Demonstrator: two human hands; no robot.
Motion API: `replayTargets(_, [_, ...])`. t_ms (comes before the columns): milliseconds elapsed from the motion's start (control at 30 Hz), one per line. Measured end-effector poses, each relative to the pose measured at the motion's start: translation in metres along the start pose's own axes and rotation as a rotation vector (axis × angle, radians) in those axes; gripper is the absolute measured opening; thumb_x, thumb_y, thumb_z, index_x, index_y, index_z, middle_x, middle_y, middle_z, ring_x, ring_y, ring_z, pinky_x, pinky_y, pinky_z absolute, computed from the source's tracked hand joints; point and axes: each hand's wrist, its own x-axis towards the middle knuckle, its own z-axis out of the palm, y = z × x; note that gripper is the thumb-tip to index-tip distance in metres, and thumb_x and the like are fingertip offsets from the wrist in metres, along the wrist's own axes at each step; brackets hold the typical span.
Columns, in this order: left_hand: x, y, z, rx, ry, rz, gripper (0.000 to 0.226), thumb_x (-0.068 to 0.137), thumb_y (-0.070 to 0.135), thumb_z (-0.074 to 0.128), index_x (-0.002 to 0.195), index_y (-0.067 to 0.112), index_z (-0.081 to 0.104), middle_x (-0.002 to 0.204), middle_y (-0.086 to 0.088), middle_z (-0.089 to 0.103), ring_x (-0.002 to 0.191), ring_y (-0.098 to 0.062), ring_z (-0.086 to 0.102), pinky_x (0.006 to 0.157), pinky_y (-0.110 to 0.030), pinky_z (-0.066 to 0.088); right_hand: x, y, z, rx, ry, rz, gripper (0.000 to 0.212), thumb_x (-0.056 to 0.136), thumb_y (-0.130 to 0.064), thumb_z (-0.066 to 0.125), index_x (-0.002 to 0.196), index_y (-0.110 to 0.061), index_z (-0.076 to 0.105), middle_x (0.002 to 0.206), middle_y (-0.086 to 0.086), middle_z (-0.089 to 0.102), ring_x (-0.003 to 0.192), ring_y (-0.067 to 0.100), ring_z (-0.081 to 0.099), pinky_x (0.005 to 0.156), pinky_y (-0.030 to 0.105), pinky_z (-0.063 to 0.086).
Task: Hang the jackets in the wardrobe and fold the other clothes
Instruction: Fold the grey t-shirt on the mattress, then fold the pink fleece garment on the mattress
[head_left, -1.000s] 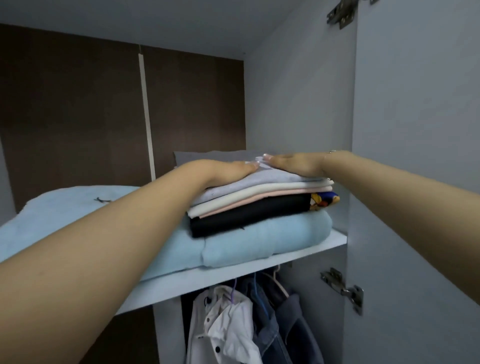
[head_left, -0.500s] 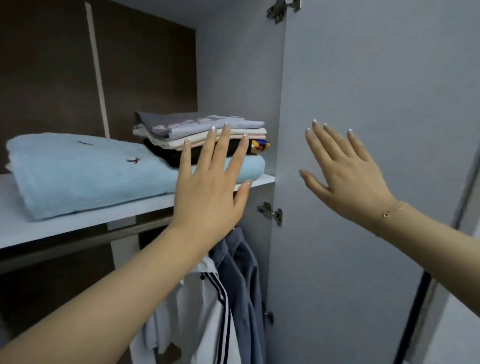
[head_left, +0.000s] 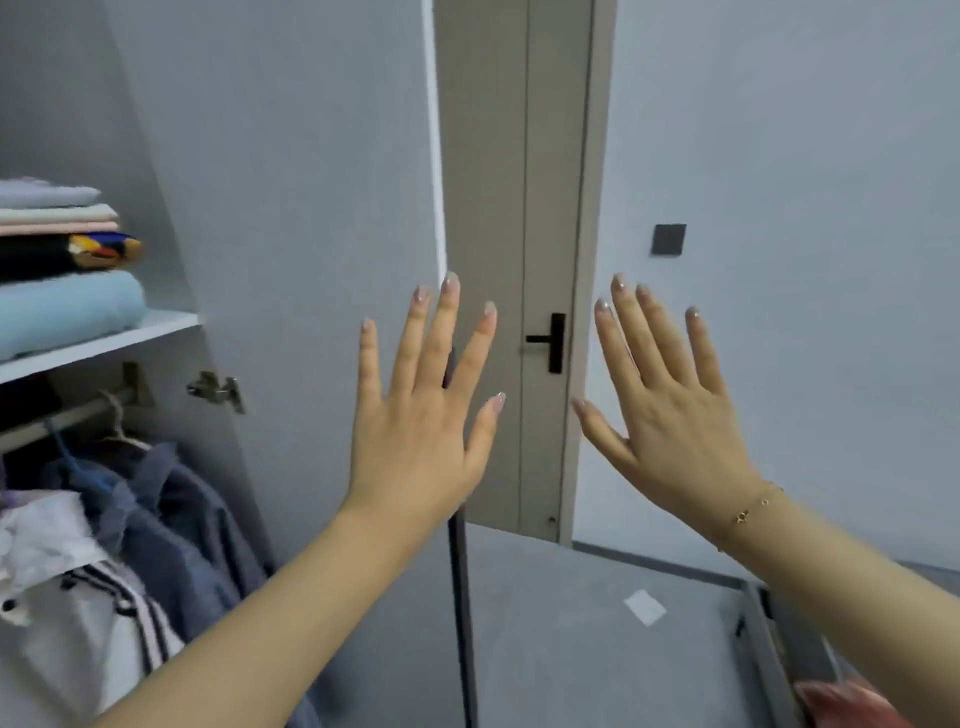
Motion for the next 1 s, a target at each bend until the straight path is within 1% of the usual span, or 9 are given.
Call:
replayTargets(167, [0.025, 0.179, 0.044, -0.237, -0.029, 0.16, 0.071, 0.099, 0.046, 0.036, 0.158, 0.019, 0.007, 0.165, -0.011, -0.001, 0.152, -0.027, 0.002, 0.119, -0.06, 0.01, -0.104, 0.137, -0.001, -0.127, -0.169, 0.199, 0.075, 0.099, -0.052, 0.03, 0.156, -0.008, 0.008, 0.164, 0.01, 0.002, 0.151, 0.025, 0.003, 0.122, 0.05, 0.009])
replayTargets(400, [0.027, 0.43, 0.083, -0.454, -0.219, 0.381, 0.07, 0.098, 0.046, 0.032, 0.158, 0.019, 0.007, 0.164, -0.012, -0.002, 0.152, -0.028, 0.003, 0.118, -0.06, 0.014, -0.27, 0.304, -0.008, -0.246, -0.455, 0.375, 0.073, 0.099, -0.052, 0.025, 0.156, -0.008, 0.008, 0.163, 0.01, 0.001, 0.151, 0.026, 0.004, 0.12, 0.051, 0.016])
replayTargets(467, [0.024, 0.486, 0.092, -0.52, -0.283, 0.44, 0.068, 0.097, 0.045, 0.032, 0.157, 0.018, 0.015, 0.164, -0.013, 0.004, 0.151, -0.029, 0.007, 0.116, -0.061, 0.019, -0.311, 0.341, -0.01, -0.26, -0.535, 0.463, 0.073, 0.099, -0.052, 0.025, 0.155, -0.009, 0.01, 0.163, 0.01, 0.003, 0.151, 0.026, 0.005, 0.121, 0.05, 0.016])
replayTargets(567, [0.018, 0.56, 0.111, -0.629, -0.358, 0.536, 0.065, 0.095, 0.042, 0.038, 0.154, 0.018, 0.023, 0.162, -0.014, 0.014, 0.149, -0.031, 0.016, 0.114, -0.063, 0.024, -0.368, 0.386, -0.008, -0.28, -0.625, 0.6, 0.071, 0.099, -0.051, 0.028, 0.155, -0.009, 0.017, 0.163, 0.009, 0.01, 0.15, 0.026, 0.01, 0.12, 0.05, 0.018])
replayTargets(667, [0.01, 0.628, 0.142, -0.706, -0.465, 0.633, 0.067, 0.098, 0.039, 0.045, 0.155, 0.023, 0.014, 0.163, -0.01, 0.007, 0.151, -0.027, 0.008, 0.118, -0.059, 0.016, -0.424, 0.42, 0.004, -0.294, -0.708, 0.739, 0.069, 0.098, -0.049, 0.029, 0.154, -0.009, 0.022, 0.162, 0.01, 0.018, 0.149, 0.026, 0.016, 0.119, 0.05, 0.02])
replayTargets(733, [0.003, 0.673, 0.167, -0.746, -0.514, 0.688, 0.066, 0.098, 0.04, 0.044, 0.155, 0.022, 0.017, 0.163, -0.009, 0.008, 0.151, -0.026, 0.008, 0.12, -0.057, 0.012, -0.459, 0.439, 0.018, -0.305, -0.761, 0.831, 0.068, 0.097, -0.047, 0.03, 0.153, -0.008, 0.025, 0.161, 0.011, 0.019, 0.149, 0.026, 0.019, 0.119, 0.05, 0.023])
replayTargets(833, [-0.012, 0.746, 0.213, -0.811, -0.591, 0.783, 0.065, 0.096, 0.04, 0.042, 0.155, 0.02, 0.024, 0.163, -0.01, 0.013, 0.15, -0.028, 0.015, 0.119, -0.056, 0.017, -0.51, 0.47, 0.05, -0.319, -0.859, 0.962, 0.068, 0.098, -0.046, 0.028, 0.154, -0.009, 0.023, 0.162, 0.01, 0.017, 0.149, 0.026, 0.019, 0.119, 0.049, 0.023])
replayTargets(967, [-0.041, 0.85, 0.298, -0.864, -0.832, 0.88, 0.064, 0.103, 0.046, 0.027, 0.156, 0.026, -0.003, 0.164, -0.003, -0.012, 0.151, -0.02, -0.008, 0.121, -0.047, 0.003, -0.577, 0.515, 0.111, -0.277, -0.945, 1.146, 0.065, 0.103, -0.044, 0.034, 0.155, -0.012, 0.013, 0.163, 0.007, 0.007, 0.15, 0.024, 0.011, 0.122, 0.046, 0.015])
replayTargets(1000, [-0.05, 0.876, 0.321, -0.88, -0.882, 0.893, 0.065, 0.102, 0.047, 0.027, 0.156, 0.027, -0.004, 0.164, -0.002, -0.012, 0.151, -0.019, -0.009, 0.121, -0.045, 0.002, -0.594, 0.527, 0.128, -0.269, -0.944, 1.202, 0.065, 0.102, -0.043, 0.036, 0.155, -0.013, 0.013, 0.163, 0.006, 0.007, 0.15, 0.023, 0.01, 0.122, 0.045, 0.014])
